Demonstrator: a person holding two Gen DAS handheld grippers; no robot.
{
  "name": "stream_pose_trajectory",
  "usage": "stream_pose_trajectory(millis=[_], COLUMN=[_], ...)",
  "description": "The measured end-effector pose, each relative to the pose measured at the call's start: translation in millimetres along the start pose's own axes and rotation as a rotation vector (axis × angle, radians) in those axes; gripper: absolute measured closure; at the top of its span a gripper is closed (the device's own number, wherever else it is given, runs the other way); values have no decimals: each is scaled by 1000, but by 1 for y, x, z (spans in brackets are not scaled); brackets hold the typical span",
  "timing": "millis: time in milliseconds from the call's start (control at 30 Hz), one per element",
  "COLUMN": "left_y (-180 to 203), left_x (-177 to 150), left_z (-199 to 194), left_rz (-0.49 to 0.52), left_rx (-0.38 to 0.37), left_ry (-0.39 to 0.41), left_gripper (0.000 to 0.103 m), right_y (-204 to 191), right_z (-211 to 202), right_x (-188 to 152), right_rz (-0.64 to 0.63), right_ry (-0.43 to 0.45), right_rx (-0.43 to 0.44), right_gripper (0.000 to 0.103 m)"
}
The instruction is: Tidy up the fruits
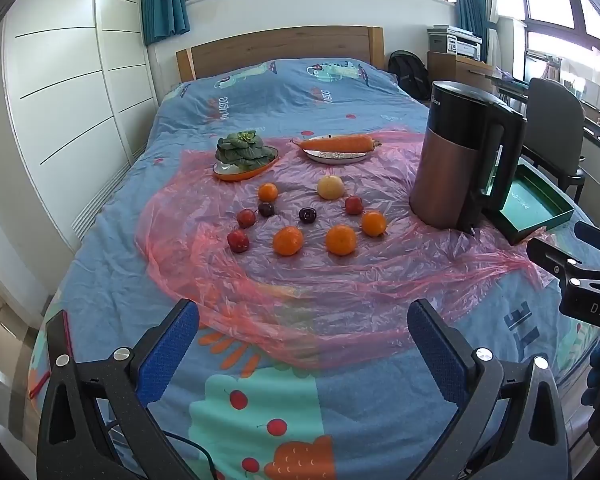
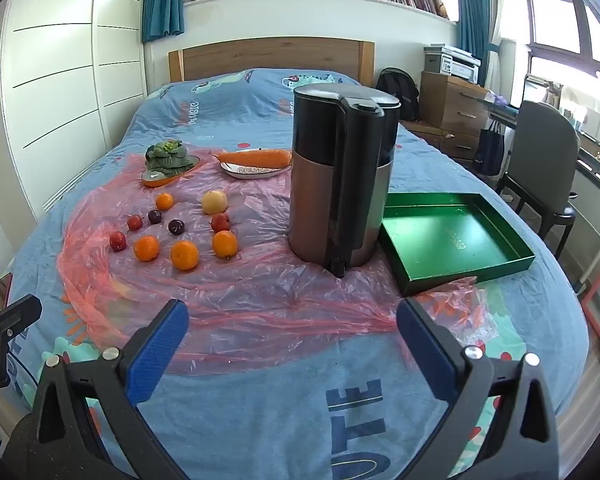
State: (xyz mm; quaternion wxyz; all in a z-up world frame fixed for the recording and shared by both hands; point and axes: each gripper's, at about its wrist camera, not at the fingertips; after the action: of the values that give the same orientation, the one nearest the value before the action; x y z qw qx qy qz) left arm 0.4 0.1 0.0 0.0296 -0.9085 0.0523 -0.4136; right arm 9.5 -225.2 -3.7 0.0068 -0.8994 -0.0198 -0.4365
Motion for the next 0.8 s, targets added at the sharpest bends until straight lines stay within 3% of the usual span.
stream_pose_trajectory(millis=[800], left_y=[-3], left_x=[-2], left_z=[0], left_rz=[-4], left_rx=[-44], left_ry=[9], left_gripper=[1], right_y=[9], right_z=[-6], right_x=[3], right_rz=[19], right_ry=[7], right_rx=[12], right_gripper=[0])
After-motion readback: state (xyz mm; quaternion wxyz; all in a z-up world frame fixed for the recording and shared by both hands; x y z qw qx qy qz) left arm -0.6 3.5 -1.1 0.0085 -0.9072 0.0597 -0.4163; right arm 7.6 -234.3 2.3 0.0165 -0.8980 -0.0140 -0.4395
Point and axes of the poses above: each gripper's, at about its wrist camera, not at the fingertips, and z roughly the way its jaws point, y to its right, x to its top, and after that the axes turned 1 degree about x, right-handed
